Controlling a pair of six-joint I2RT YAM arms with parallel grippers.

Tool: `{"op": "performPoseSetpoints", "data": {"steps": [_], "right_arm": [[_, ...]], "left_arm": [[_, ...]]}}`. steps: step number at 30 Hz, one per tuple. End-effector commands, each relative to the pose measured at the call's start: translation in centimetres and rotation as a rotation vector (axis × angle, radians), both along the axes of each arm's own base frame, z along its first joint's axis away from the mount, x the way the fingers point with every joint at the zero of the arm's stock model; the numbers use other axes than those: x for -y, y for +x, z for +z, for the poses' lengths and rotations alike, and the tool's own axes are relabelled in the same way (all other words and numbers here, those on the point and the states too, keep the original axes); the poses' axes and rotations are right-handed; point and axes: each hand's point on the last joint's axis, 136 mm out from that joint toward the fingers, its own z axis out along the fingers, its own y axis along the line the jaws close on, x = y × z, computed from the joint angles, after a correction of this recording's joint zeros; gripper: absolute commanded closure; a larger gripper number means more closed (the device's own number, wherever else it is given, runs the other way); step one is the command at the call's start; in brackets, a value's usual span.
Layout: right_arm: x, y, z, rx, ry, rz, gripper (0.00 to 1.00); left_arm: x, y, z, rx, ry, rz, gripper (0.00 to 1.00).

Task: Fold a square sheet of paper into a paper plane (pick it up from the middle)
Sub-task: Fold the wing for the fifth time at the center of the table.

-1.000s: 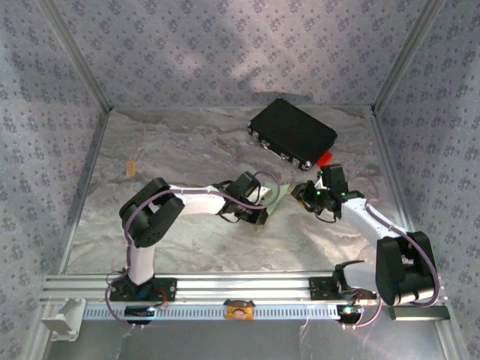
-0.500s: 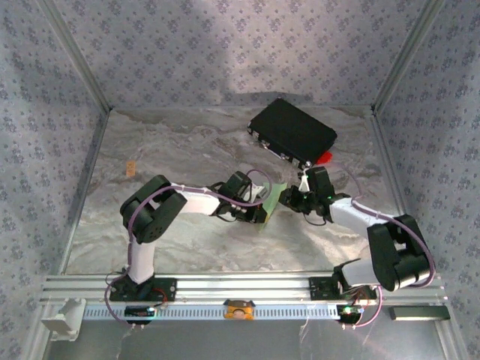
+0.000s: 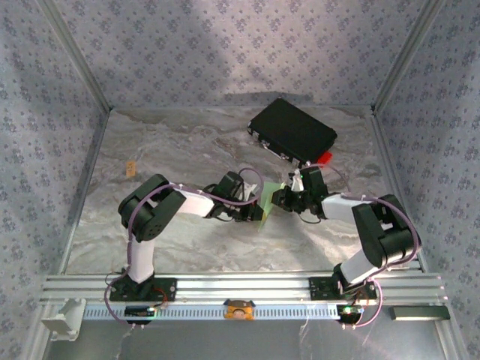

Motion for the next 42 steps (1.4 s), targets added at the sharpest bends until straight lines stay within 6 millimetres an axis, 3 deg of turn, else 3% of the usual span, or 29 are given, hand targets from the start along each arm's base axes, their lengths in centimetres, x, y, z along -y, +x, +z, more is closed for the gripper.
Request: {"op": "performPoseSetpoints", "data": {"steps": [1, 42], "right_arm": [[-0.8, 1.0, 1.0, 0.034, 0.041, 0.019, 0.85], [-1.3, 2.4, -0.7, -0.003, 0.097, 0.041, 0.84]], "left_arm": [[-0.3, 0.2, -0.5, -0.043, -0.009, 0.021, 1.0], [-2.5, 1.2, -3.5, -0.213, 0.029, 0.192, 1.0]]}}
